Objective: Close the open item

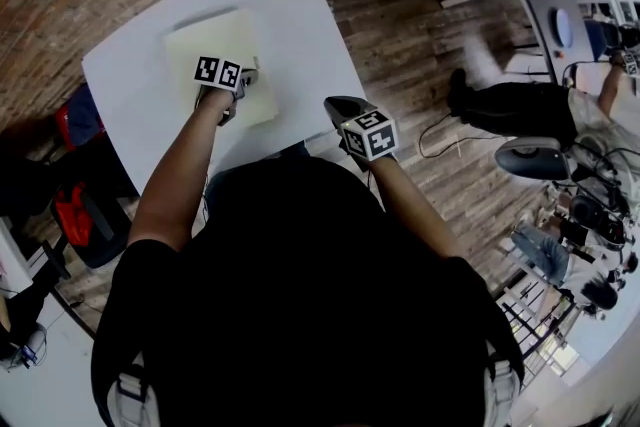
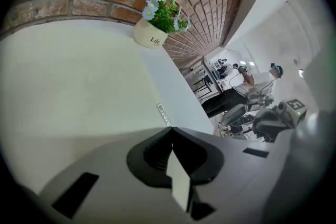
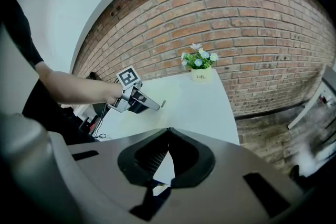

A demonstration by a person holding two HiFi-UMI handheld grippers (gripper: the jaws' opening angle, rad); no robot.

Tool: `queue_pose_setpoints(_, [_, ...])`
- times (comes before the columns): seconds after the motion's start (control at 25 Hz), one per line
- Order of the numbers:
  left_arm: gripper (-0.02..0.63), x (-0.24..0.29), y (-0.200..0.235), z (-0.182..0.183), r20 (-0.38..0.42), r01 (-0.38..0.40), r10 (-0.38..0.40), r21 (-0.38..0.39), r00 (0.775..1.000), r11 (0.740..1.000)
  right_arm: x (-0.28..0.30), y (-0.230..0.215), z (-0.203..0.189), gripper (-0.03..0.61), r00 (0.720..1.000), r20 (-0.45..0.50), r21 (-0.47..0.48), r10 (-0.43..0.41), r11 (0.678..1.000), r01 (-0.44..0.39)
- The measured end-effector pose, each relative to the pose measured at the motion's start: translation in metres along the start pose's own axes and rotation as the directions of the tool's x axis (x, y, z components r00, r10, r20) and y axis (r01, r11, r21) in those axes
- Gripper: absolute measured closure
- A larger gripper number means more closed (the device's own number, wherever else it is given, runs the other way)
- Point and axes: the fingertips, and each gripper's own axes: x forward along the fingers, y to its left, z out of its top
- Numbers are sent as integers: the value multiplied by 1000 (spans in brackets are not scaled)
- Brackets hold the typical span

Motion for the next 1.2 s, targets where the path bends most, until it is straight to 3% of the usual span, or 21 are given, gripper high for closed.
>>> queue_pose_setpoints(0.28, [603, 6, 6, 11, -44, -51, 52, 35, 998, 998, 3, 0, 1, 555, 1000, -9, -2, 4, 1000, -4])
queue_pose_setpoints(0.68, [603, 6, 6, 11, -37, -50, 51, 22, 998, 998, 4, 2, 3, 555, 1000, -11, -27, 15, 999, -16])
queue_pose_setpoints(1.2, [601, -29, 5, 13, 79, -141, 134, 91, 988, 986, 3, 8, 19, 555, 999, 11, -87, 44, 995, -43])
